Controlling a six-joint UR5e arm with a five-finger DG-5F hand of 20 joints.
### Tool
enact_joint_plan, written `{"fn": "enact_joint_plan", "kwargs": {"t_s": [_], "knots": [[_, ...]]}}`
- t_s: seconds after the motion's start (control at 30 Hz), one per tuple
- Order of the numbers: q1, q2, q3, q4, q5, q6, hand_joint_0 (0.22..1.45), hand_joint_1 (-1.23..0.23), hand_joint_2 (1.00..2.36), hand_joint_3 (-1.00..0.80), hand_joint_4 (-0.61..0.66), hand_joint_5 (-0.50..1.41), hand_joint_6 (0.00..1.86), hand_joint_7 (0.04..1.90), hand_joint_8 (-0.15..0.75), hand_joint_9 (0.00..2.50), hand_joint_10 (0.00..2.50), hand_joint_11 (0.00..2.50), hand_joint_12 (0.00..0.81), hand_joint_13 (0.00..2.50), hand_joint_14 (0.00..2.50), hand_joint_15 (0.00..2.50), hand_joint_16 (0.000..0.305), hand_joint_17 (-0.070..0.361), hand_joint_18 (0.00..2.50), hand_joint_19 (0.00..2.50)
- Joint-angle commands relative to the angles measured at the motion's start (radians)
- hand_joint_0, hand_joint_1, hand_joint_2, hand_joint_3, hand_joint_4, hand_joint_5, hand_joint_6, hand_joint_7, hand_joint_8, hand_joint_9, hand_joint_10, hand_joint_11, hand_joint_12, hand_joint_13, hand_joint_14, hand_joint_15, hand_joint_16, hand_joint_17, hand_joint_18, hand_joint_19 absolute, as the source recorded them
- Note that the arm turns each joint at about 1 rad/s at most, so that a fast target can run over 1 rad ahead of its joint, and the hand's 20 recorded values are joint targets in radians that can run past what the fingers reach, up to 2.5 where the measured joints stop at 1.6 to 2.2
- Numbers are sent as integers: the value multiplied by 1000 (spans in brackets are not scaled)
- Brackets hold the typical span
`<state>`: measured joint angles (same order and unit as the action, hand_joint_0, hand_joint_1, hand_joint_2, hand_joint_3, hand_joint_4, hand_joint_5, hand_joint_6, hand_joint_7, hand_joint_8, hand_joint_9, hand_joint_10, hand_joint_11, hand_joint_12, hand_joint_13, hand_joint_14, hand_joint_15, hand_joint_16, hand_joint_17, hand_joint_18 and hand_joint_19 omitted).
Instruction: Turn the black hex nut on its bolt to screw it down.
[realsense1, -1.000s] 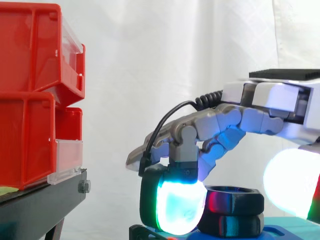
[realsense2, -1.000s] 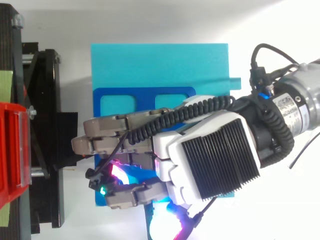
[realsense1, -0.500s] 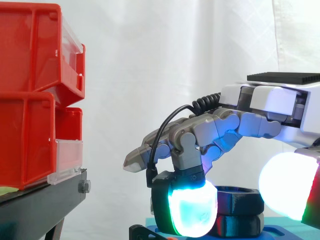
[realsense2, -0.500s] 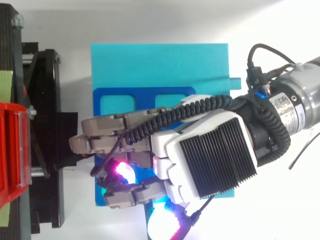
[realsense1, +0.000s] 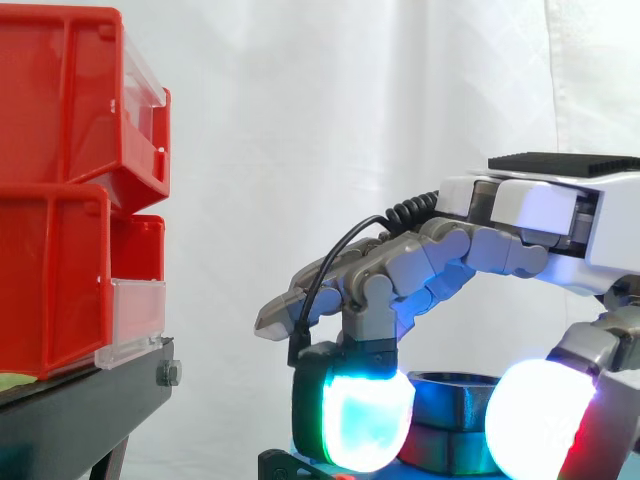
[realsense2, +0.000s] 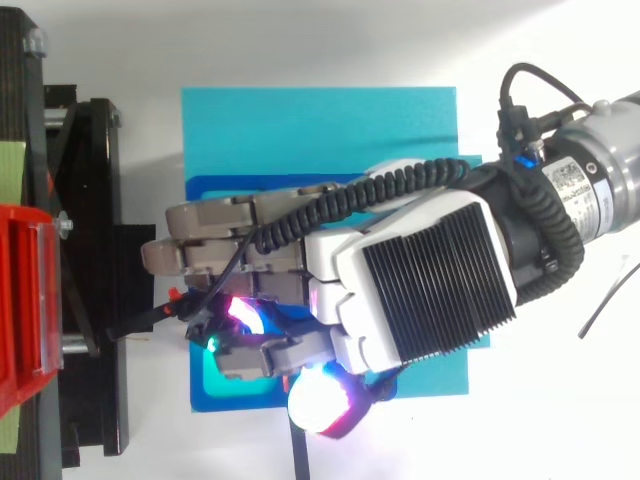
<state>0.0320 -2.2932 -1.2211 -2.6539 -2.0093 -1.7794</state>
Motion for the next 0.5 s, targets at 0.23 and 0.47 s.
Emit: {"fn": "enact_joint_plan", "kwargs": {"t_s": [0.23,0.47], "knots": [[-11,0,0,-6,-9,0,461,-502,1000,-500,83,-194,769,916,273,745,5,146,331,511,0,46,54,121,463,167],[-12,0,0,-4,-11,0,488,-503,1001,-489,89,-191,763,927,277,744,5,129,322,516,2,66,51,115,455,175]]}}
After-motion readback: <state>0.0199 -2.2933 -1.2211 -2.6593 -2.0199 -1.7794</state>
